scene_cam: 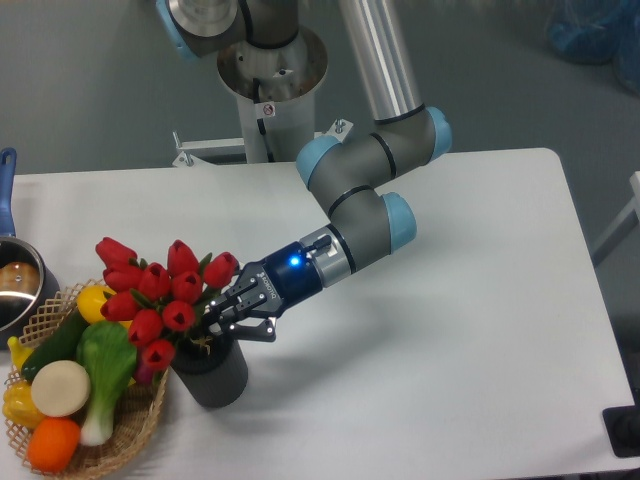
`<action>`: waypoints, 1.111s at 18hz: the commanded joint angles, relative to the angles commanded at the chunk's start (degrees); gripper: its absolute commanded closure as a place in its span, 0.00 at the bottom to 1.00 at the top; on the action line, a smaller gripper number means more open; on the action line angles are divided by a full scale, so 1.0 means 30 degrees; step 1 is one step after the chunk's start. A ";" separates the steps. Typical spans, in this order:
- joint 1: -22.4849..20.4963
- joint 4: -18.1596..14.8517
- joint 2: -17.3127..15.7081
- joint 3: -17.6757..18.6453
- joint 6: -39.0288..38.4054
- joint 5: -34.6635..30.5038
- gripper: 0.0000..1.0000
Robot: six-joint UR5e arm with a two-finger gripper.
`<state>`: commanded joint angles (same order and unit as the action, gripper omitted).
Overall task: Insert the flowers into the vase
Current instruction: 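Push the tulips further down into the vase and hold, then open the gripper to release the tulips and pull back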
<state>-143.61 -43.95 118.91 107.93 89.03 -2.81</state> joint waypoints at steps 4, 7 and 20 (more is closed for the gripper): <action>0.0000 0.0000 0.0118 -0.0029 0.0000 -0.0029 0.82; 0.0000 0.0000 0.0147 -0.0029 0.0000 -0.0030 0.80; -0.0059 0.0029 0.0147 -0.0029 0.0117 -0.0030 0.61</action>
<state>-143.79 -43.86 119.36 107.84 89.38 -2.90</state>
